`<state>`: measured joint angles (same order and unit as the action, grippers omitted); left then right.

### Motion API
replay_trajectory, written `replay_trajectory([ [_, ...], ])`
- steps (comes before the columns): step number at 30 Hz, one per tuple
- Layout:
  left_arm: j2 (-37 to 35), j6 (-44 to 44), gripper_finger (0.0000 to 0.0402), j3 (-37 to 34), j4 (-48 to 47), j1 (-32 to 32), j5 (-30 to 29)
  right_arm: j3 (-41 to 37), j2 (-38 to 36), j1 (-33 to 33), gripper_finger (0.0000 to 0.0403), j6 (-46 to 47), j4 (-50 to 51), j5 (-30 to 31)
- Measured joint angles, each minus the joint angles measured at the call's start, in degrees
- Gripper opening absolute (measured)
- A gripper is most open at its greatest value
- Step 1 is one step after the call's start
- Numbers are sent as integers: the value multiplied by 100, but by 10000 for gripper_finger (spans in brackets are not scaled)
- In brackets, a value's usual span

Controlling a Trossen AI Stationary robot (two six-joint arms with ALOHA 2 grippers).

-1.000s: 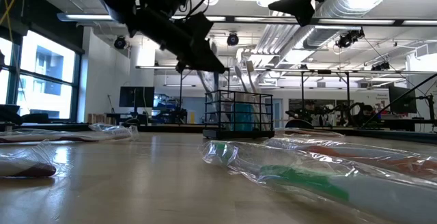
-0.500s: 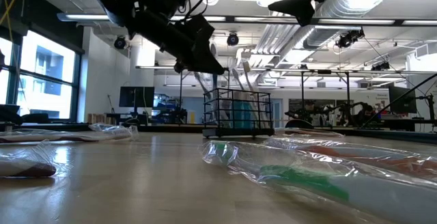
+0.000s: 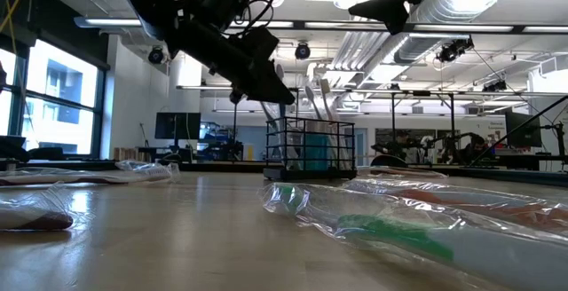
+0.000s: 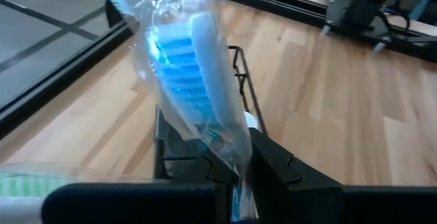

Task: Pick & Place toothbrushing station
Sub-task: Put the right blue toothbrush into the mesh organizer

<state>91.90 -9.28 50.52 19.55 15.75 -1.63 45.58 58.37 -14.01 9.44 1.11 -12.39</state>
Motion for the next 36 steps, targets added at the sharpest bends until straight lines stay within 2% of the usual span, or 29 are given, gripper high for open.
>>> replay_trajectory([
  [4, 0, 2, 30, 0, -38, 0, 213, 0, 0, -43, 303, -1, 1, -80],
  [26, 2, 2, 37, 0, -9, 0, 261, 0, 0, -40, 303, -46, -1, -61],
  [30, 2, -1, 56, 0, -15, 0, 269, 0, 0, -40, 303, -47, -1, -60],
  [36, 2, 0, 117, 0, -15, 0, 229, 0, 0, -40, 303, -50, 11, -62],
])
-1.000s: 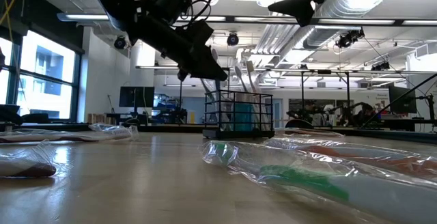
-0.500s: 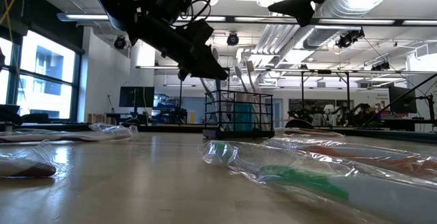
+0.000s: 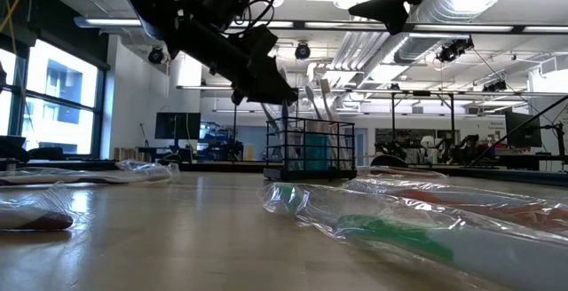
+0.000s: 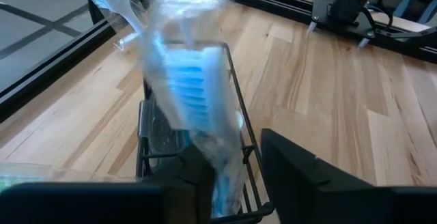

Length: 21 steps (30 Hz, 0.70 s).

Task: Pick & Place toothbrushing station
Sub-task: Put the right blue toothbrush into the mesh organizer

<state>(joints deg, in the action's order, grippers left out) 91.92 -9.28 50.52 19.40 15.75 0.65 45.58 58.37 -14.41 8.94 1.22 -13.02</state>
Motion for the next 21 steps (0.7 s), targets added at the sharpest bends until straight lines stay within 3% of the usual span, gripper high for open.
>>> replay_trajectory([
  [8, -33, 28, 174, 11, 23, 0, -122, 0, 0, 0, 303, -16, 29, 0],
  [21, -181, 604, 184, 641, -528, 0, -167, 0, 0, 0, 303, -19, 138, -23],
])
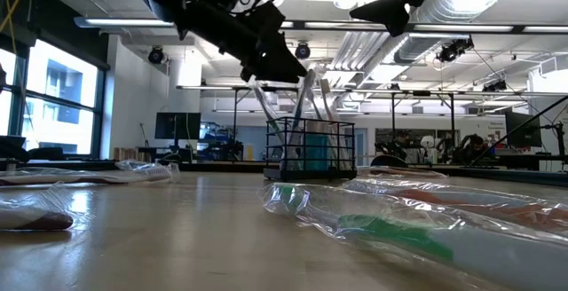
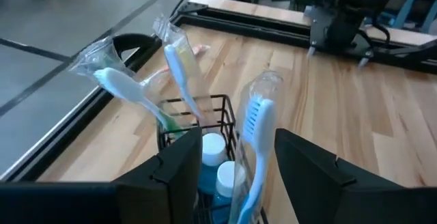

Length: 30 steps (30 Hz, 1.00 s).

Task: Pick & Place toothbrushing station
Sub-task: Put the right blue toothbrush into the mesh organizer, then put the top orange toothbrush into the mesh organizer

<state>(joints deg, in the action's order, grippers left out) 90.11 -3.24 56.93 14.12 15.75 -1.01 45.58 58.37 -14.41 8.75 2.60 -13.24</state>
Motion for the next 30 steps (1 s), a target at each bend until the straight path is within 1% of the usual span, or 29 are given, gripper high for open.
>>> replay_trajectory([
  [2, -49, 9, 184, 52, -205, 0, -3, 0, 0, 0, 303, 0, 13, -23],
  [6, -205, 80, 184, 133, -276, 0, -17, 0, 0, 0, 303, 0, 25, -23],
  [8, -356, 170, 184, 135, -210, 0, -129, 0, 0, 0, 303, 0, 23, -23],
  [10, -596, 202, 184, 135, -405, 0, -374, 0, 0, 0, 303, 0, 25, -23],
  [12, -826, 345, 184, 137, -554, 0, -783, 0, 0, 0, 303, 0, 27, -23],
  [15, -1210, 555, 184, 132, -1066, 7, -1270, 0, 0, 0, 303, 0, 27, -23],
  [17, -1414, 601, 184, 139, -1317, 7, -1435, 0, 0, 0, 303, 0, 27, -23],
  [20, -1665, 591, 184, 135, -1701, 0, -1420, 0, 0, 7, 303, 15, 30, -28],
  [24, -1970, 559, 184, 133, -2368, 0, -1145, 0, 0, 66, 303, 46, 179, -82],
  [28, -2278, 112, 184, 133, -2999, 0, -902, 0, -214, 132, 303, 177, 636, -226],
  [30, -2442, -114, 184, 133, -3335, 0, -648, 20, -344, 140, 303, 322, 800, -314],
])
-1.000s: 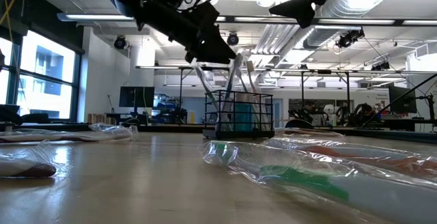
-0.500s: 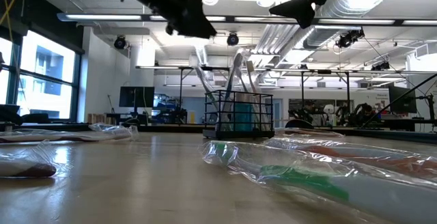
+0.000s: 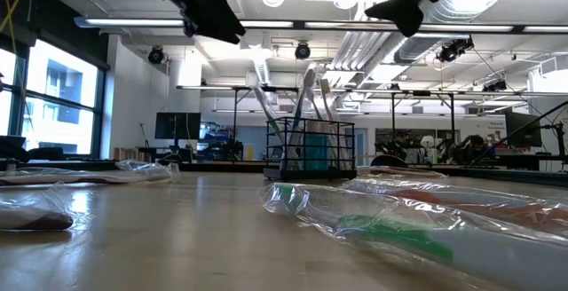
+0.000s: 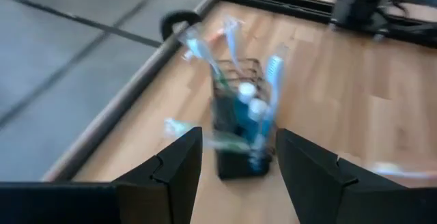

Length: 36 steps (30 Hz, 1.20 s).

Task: Pick & Place toothbrushing station
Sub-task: Put the top orange toothbrush into the mesh organizer

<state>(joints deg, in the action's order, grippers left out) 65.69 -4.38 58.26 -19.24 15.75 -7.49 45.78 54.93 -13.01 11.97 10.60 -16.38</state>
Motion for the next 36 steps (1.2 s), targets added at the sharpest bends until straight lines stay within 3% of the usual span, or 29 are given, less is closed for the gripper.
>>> replay_trajectory([
  [5, -255, -328, 184, -2, -440, -2, 876, -10, -344, 4, 303, 239, 742, -258],
  [11, -292, -883, 184, -2, -697, 0, 1961, -13, -585, -13, 303, 176, 2801, 1592],
  [15, -246, -1266, 184, -2, -763, -4, 2301, -13, -430, -223, 303, 160, 3490, 2540],
  [21, -236, -1501, 184, -2, -755, -2, 2361, -13, 232, -1243, 303, 397, 3557, 2401],
  [29, -236, -1501, 184, -2, -755, -2, 2348, -8, 1658, -2817, 303, -620, 3159, 1593],
  [36, -236, -1423, 184, -2, -792, 0, 2344, 781, 2833, -3533, 303, -989, 3006, 1941],
])
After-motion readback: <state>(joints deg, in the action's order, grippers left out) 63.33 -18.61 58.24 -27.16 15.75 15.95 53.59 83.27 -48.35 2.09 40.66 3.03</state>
